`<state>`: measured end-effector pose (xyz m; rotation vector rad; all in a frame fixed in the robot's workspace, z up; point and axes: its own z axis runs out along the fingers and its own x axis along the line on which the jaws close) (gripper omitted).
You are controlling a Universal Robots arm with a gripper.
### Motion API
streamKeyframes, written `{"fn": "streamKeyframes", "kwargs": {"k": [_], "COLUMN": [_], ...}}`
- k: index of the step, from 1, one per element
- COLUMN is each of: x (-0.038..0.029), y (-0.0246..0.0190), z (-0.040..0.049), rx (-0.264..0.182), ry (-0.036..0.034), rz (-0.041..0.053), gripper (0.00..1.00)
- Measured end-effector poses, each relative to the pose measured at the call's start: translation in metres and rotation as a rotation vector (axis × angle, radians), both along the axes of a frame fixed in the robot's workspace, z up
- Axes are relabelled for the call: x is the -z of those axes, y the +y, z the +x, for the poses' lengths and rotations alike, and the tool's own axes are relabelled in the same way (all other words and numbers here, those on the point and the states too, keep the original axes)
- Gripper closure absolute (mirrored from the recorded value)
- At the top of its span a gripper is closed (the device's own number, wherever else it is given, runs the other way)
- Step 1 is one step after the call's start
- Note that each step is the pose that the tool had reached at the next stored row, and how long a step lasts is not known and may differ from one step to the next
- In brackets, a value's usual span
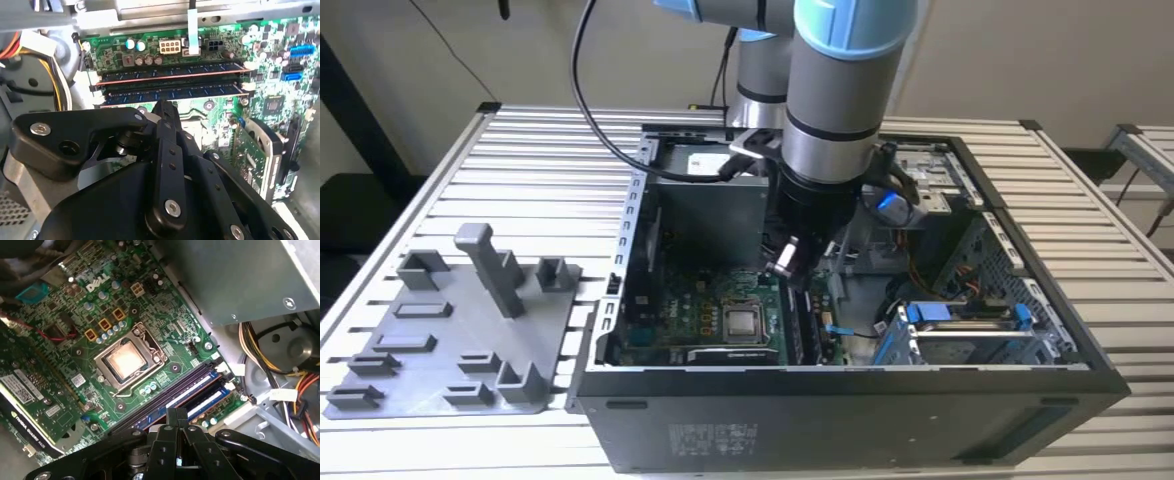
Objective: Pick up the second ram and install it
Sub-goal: 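Press down the second ram until it locks into place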
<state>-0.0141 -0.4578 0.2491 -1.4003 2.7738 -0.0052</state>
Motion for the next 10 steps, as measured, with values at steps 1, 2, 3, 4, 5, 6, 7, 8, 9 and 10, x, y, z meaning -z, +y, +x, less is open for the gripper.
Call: {"fn": "streamKeyframes", "kwargs": {"k": [1,2,3,4,5,6,7,8,9,10], "x": [0.0001,0.0001,0.0002,0.0003,0.0004,0.0004,0.0006,0.0006,0.0007,0.0007], "y": [0.0,0.0,0.0,0.0,0.0,0.0,0.0,0.0,0.0,0.0], "z": [0.0,0.0,-0.0001,-0.0001,-0.0001,-0.0001,-0.0001,-0.0001,-0.0001,-0.0001], "rx": [-0.016,-0.032,-0.049,-0.065,-0.084,-0.102,-0.12,-0.137,-0.156,-0.175], "ry": [0.0,0.0,-0.0001,-0.0001,-0.0001,0.0,-0.0001,-0.0001,0.0,0.0], "rz": [0.0001,0.0,0.0,0.0,0.0,-0.0001,0.0,0.0,0.0,-0.0001], "gripper": [0.89,0.89,0.89,0.89,0.89,0.89,0.89,0.89,0.89,0.89]}}
